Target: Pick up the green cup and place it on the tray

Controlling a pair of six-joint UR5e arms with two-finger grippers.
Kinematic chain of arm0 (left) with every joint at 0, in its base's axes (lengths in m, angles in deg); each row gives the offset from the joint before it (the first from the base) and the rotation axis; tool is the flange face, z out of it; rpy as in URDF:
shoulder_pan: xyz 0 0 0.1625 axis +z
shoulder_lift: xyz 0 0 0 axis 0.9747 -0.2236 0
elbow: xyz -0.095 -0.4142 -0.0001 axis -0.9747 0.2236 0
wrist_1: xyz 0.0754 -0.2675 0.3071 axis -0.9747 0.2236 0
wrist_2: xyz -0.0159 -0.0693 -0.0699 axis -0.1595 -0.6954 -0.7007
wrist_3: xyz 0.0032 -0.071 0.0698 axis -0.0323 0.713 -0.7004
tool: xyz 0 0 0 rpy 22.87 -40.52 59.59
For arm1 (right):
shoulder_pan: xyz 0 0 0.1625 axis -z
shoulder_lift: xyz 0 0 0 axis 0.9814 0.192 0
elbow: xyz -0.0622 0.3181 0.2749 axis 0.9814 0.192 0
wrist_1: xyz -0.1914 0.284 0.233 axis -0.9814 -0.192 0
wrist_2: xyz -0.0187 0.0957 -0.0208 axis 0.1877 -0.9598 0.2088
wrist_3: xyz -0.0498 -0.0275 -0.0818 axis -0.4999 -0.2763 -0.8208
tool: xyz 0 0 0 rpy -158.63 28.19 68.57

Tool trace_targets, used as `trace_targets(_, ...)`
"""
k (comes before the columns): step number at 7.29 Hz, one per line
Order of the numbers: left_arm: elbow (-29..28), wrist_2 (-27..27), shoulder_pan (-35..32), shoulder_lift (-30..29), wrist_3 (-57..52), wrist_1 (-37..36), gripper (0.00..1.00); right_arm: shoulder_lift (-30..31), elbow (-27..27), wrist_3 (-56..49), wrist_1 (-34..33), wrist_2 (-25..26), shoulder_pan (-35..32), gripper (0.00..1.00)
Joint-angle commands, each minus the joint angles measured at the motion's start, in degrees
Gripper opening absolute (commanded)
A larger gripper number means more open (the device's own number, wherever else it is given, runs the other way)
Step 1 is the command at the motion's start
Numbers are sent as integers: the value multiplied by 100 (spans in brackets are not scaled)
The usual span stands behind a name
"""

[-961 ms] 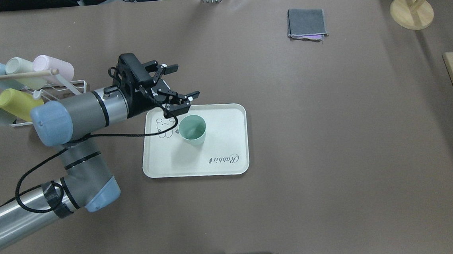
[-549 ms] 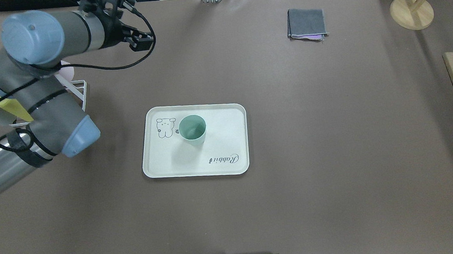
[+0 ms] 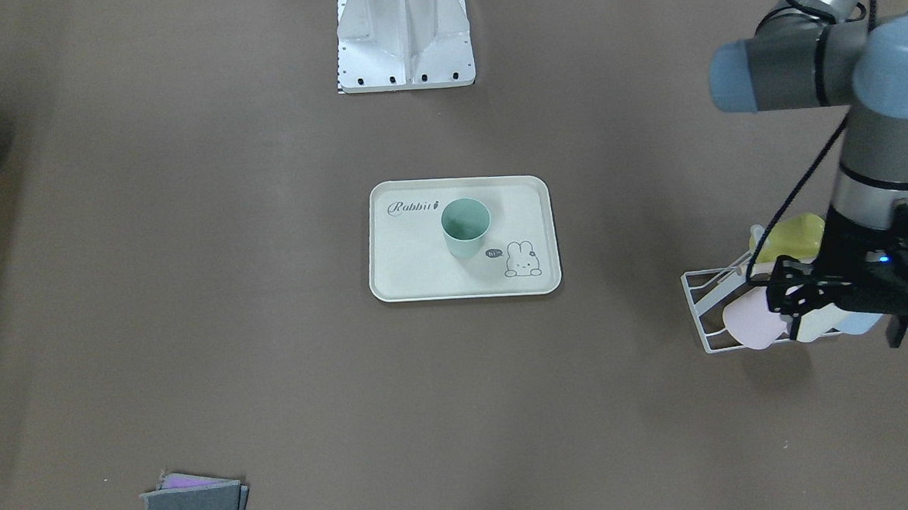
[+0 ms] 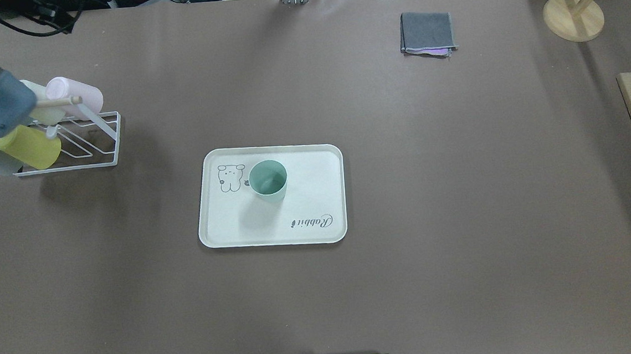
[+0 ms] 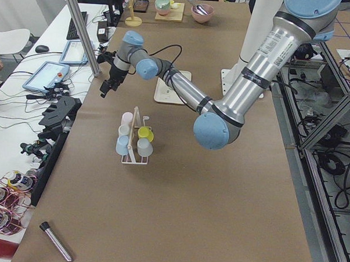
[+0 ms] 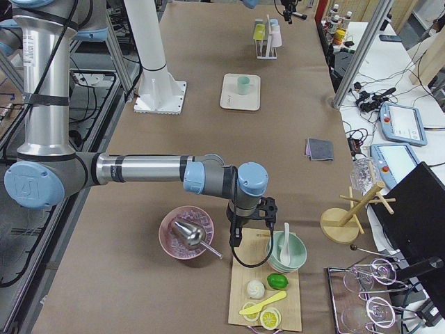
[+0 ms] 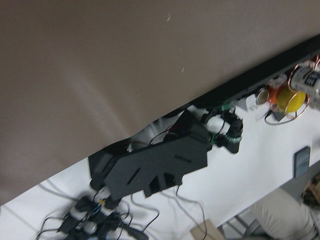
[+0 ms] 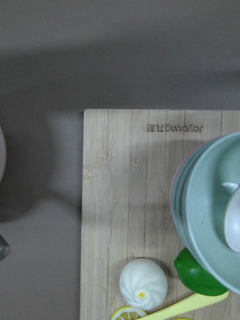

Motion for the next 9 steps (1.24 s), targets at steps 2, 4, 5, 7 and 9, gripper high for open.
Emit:
trace_targets(2,-696,-2688,-1798,1069,-36,-128,98,3,43,41,3,-18,9,100)
trace_targets(4,-883,-3126,-2022,1411,-53,-146,98,-5,61,33,3,-18,9,100)
trace_targets(5,-892,-3108,-2118,1709,-497,-155,98,-14,61,32,3,-9,9,100)
trace_targets(7,-910,-3073,-2304,2080,-1081,-172,98,-5,70,32,3,-18,9,100)
trace_targets(9,-884,-3064,-2313,2169,-1082,-137,98,-5,78,41,-6,-27,9,100)
